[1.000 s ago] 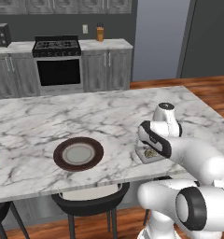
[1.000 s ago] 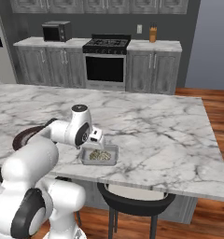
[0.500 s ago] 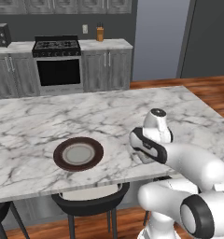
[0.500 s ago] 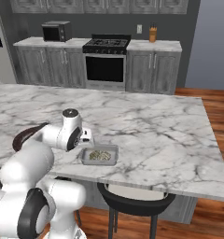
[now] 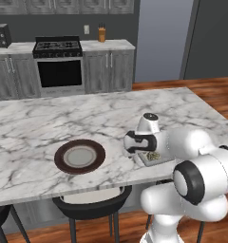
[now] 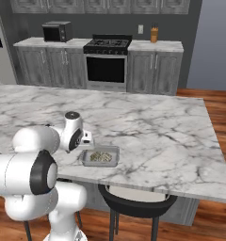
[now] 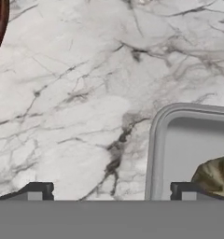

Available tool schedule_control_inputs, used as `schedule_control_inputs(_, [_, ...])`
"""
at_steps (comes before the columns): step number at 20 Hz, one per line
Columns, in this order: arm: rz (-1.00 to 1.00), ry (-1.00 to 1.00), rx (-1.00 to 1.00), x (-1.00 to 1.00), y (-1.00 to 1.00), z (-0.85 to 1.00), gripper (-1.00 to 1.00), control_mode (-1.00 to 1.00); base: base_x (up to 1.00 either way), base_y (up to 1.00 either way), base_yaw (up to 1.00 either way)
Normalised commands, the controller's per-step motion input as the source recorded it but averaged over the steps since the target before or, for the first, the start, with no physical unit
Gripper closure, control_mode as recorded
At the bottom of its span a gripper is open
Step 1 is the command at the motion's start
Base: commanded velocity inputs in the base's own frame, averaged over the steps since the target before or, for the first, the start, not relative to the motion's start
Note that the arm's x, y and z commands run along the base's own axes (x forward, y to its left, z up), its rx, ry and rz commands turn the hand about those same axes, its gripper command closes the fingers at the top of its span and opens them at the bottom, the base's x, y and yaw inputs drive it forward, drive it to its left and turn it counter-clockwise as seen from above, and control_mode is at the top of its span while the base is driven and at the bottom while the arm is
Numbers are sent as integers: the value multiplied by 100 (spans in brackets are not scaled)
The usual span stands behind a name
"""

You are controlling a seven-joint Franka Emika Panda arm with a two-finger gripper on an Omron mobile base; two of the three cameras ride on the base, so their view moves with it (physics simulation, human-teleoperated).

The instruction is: Place two dumplings into each of the tupperware containers and then place the containers in the fridge.

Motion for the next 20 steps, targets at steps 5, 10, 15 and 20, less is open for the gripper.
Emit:
schedule_control_inputs(5, [-5, 6, 0, 11, -11, -23, -100, -100, 0, 0, 0])
schedule_control_inputs(10, [-4, 4, 0, 9, -11, -34, -100, -100, 0, 0, 0])
schedule_control_inputs(15, [-3, 1, 0, 10, -3, -35, -100, -100, 0, 0, 0])
schedule_control_inputs(20, [-3, 4, 0, 16, -1, -39, -100, -100, 0, 0, 0])
